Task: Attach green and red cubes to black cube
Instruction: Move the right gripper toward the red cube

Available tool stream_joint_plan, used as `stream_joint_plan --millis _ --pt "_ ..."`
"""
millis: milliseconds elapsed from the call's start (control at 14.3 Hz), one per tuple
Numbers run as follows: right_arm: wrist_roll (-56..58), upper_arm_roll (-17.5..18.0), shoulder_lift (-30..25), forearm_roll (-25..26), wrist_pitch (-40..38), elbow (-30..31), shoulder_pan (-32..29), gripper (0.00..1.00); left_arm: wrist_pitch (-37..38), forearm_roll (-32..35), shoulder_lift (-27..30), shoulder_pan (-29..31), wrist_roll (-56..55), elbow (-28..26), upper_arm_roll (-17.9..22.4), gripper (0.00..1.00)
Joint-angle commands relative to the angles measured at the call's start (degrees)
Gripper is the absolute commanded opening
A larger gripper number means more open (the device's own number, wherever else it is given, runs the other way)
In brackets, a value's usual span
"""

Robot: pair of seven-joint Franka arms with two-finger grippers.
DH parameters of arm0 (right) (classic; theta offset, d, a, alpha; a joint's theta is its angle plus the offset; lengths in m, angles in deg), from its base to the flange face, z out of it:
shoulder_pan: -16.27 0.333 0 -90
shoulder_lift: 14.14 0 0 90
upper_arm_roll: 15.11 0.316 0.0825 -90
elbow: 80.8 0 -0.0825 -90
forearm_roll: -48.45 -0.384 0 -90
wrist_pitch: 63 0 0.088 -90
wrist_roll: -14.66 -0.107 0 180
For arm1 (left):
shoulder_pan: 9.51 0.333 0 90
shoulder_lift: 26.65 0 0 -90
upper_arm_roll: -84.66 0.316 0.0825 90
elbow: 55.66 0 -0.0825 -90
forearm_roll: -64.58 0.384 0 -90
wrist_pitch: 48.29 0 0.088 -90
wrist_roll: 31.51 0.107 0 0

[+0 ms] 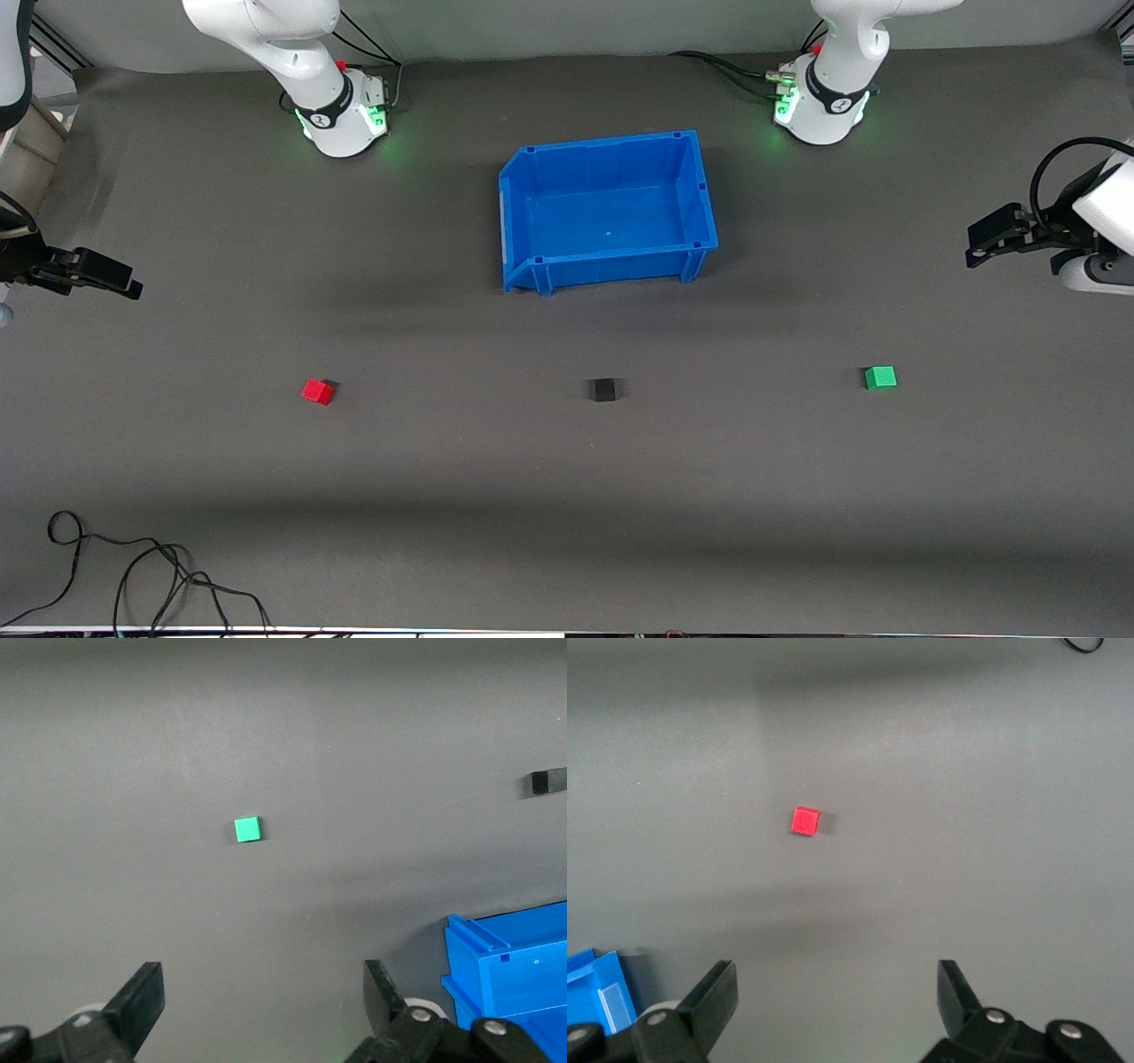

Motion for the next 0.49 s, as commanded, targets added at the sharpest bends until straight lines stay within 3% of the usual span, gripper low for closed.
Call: stream_joint_plan --millis 0,419 --pt "-1.7 0.1 0.7 0.0 -2.4 -1.1 0.2 1.00 0.7 0.9 -0.6 -0.1 0.7 1.4 0.0 1.00" --pt "-1.9 0.3 1.2 0.0 -2.8 -2.0 0.2 1.00 0.9 0.9 -0.6 0.1 0.7 1.3 0.0 1.00"
